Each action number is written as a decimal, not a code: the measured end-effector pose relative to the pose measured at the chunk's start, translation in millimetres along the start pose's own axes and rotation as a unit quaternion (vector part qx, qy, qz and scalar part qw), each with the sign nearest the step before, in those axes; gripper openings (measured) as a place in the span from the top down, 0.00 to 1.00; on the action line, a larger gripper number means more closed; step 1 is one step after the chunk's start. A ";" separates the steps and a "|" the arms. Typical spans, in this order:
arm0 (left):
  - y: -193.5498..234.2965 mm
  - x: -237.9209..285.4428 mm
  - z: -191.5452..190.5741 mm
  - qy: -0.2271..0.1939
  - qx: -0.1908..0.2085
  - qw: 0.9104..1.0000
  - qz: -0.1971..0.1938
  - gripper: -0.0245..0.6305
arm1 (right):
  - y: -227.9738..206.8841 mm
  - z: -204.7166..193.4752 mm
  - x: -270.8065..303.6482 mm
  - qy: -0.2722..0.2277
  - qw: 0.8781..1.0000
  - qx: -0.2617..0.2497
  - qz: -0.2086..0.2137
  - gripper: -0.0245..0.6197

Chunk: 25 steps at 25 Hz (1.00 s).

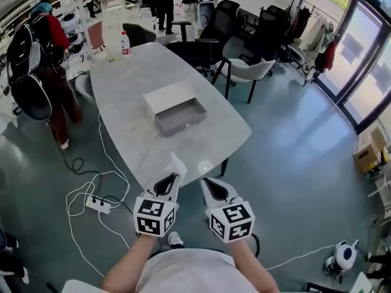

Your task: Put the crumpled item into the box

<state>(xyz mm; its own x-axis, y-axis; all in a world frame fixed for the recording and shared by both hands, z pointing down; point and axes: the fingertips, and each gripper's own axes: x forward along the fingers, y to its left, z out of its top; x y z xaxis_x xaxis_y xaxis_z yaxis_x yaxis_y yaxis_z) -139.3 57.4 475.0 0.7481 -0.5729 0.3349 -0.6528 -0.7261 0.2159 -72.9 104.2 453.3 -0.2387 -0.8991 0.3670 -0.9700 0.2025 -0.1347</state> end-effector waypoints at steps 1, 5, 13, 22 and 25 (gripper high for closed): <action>4.8 2.0 0.5 0.000 -0.002 1.000 0.001 0.93 | 0.1 1.2 5.0 0.000 1.000 -0.001 0.001 0.95; 20.0 12.3 0.8 0.004 -0.005 1.000 0.003 0.93 | -1.2 4.6 22.4 0.001 1.000 -0.001 0.004 0.95; 39.1 36.6 11.9 0.006 0.003 1.000 0.013 0.93 | -19.8 16.9 52.1 -0.008 1.000 0.004 0.010 0.95; 73.0 77.0 31.9 0.003 0.003 0.998 0.062 0.93 | -45.4 43.3 114.1 -0.016 0.997 -0.005 0.070 0.95; 82.4 100.1 39.7 0.004 -0.004 0.997 0.083 0.93 | -64.3 53.0 134.6 -0.013 0.996 -0.009 0.092 0.95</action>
<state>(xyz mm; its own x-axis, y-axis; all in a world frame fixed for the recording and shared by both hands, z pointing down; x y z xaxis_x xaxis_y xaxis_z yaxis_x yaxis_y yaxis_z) -113.5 -74.9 490.0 0.6287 -0.6815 0.3746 -0.7682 -0.6190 0.1633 -40.2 -50.4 462.7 -0.4120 -0.8554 0.3138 -0.9103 0.3717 -0.1819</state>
